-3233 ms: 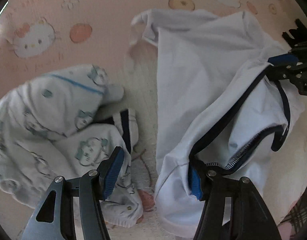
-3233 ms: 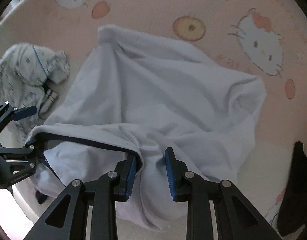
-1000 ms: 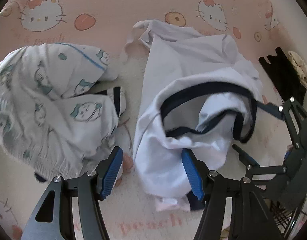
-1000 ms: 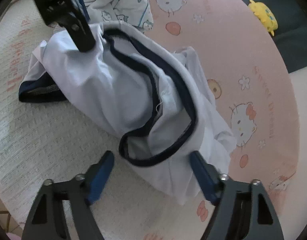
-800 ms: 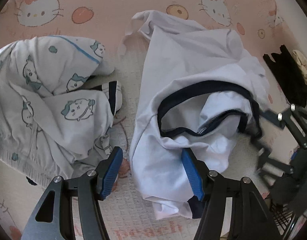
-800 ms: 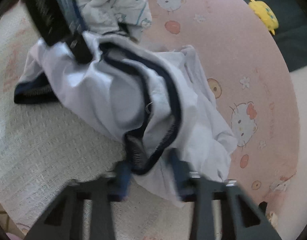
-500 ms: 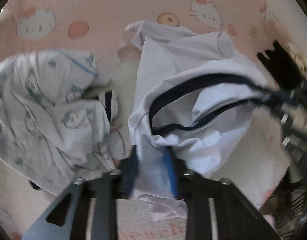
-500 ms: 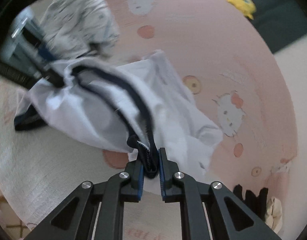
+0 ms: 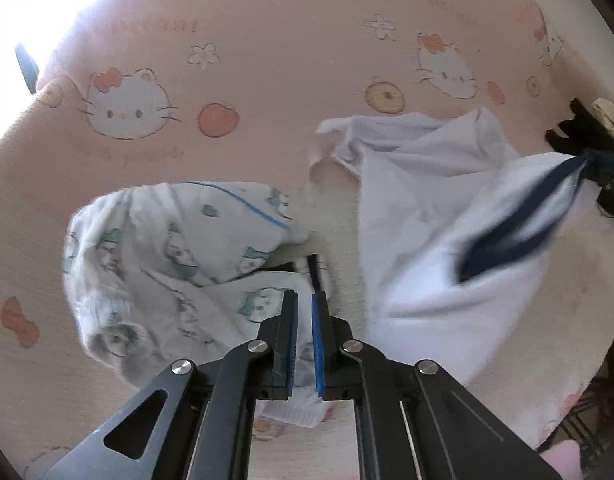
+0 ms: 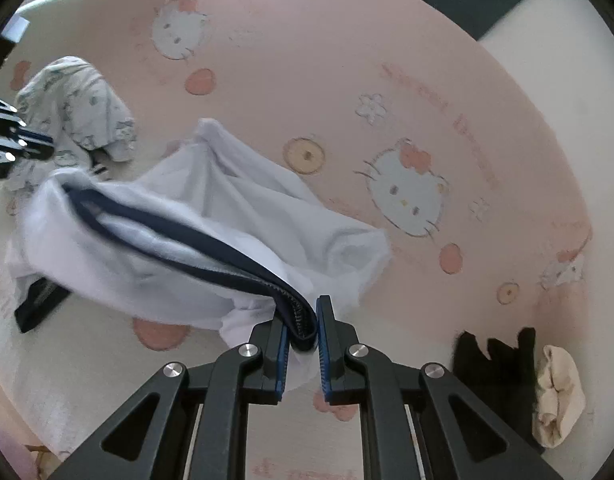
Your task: Fold clothes
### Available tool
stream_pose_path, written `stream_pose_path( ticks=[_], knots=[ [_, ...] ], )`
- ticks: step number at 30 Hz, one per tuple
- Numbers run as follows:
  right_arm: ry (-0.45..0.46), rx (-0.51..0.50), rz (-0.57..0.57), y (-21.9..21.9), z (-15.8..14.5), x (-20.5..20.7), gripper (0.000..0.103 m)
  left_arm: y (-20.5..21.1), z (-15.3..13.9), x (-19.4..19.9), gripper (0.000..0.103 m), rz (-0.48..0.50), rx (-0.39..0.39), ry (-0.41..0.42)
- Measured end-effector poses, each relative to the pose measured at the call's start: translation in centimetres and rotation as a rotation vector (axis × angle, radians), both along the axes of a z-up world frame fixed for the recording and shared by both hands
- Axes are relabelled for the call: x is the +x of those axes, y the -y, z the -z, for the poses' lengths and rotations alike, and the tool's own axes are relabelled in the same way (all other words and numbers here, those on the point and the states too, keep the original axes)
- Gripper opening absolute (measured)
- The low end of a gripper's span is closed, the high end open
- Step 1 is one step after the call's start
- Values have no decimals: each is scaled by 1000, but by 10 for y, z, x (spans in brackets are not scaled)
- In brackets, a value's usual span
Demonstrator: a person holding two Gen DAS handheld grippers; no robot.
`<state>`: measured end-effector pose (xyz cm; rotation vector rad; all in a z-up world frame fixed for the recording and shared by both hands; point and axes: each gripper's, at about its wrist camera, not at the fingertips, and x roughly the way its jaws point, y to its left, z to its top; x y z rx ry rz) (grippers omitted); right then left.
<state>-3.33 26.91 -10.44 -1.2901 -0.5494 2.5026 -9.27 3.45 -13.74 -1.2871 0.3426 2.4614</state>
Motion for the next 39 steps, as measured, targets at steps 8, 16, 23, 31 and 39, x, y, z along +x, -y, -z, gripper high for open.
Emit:
stream_pose_path(
  ticks=[8,16,23,31,39],
  knots=[
    [22,-323,-37,-27,1,-5,10,-25,-16,15,10,151,214,121],
    [40,-559,-27,-50,6,-14,12,-66,13,16,11,221,60,189],
    [91,-593,-7,-59,26,-17,39,-59,25,5,11,178,78,266],
    [109,-542,-64,-43,29,-9,40,-55,10,12,49,128,118,226],
    [140,-467,-128,-22,34,1,40,-47,20,12,102,66,71,171]
  ],
)
